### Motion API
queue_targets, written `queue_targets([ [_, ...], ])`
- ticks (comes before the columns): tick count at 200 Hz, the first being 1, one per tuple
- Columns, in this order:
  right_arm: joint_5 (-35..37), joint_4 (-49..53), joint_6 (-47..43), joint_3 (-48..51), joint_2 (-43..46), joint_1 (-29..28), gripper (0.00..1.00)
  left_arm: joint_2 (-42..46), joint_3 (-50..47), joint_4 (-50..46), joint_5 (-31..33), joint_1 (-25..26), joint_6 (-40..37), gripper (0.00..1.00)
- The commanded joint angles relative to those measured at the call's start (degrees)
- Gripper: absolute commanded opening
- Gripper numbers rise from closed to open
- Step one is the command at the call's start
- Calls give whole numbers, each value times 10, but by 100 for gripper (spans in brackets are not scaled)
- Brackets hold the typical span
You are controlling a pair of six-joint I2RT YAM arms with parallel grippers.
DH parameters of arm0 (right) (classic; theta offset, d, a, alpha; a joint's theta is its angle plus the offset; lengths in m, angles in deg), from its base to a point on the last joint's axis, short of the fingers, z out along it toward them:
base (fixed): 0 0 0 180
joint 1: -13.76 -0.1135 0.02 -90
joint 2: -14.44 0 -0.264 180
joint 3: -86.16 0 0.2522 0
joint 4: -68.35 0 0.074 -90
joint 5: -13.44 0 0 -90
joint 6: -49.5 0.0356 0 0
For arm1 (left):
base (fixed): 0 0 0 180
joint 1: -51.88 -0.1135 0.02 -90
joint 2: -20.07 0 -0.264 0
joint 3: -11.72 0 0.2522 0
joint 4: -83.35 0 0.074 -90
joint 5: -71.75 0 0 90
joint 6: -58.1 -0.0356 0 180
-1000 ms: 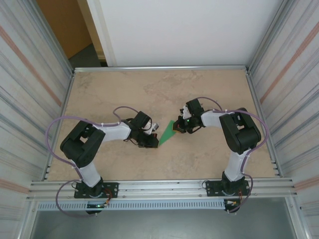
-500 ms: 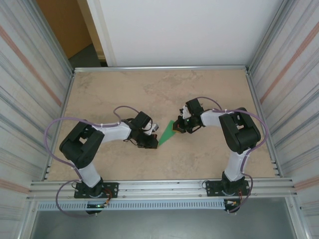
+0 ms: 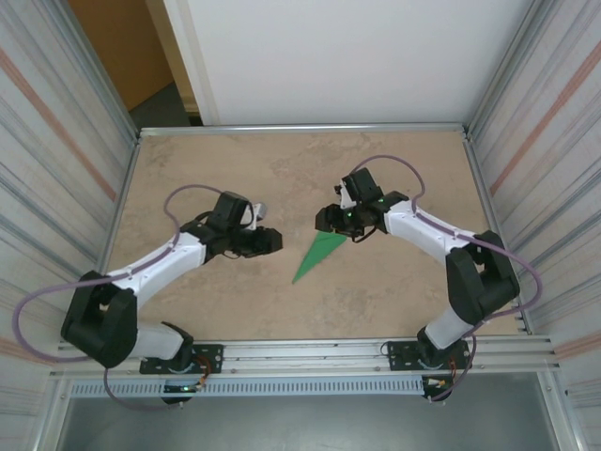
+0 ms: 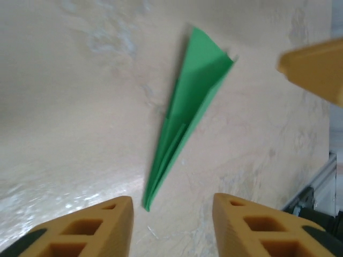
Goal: Fold a paper plane with a square sheet of paper (pick it up from the middle)
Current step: Move a paper plane to the center of the table.
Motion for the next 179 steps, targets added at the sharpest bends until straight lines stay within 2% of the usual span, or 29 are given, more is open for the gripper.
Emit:
queue_targets([
  [1, 136, 102, 45, -11, 6, -27, 62, 28, -28, -4, 43, -20, 19, 53],
  [39, 212, 130, 147, -39, -31, -84, 70, 37, -54, 7, 98, -29, 24, 78],
  [75, 226, 137, 206, -81, -93, -103, 70, 28, -65, 26, 114, -30, 31, 88],
  [110, 221, 146, 240, -115, -147, -111, 68, 15, -66, 24, 111, -30, 24, 91],
  [123, 228, 153, 248, -120, -156, -114, 61, 13, -68, 23, 112, -30, 24, 92],
  [151, 260, 170, 259, -111, -144, -119, 58, 2, -69, 32, 97, -29, 21, 91],
  [179, 257, 170, 272, -90, -122, -123, 54, -20, -62, 43, 76, -30, 16, 89],
])
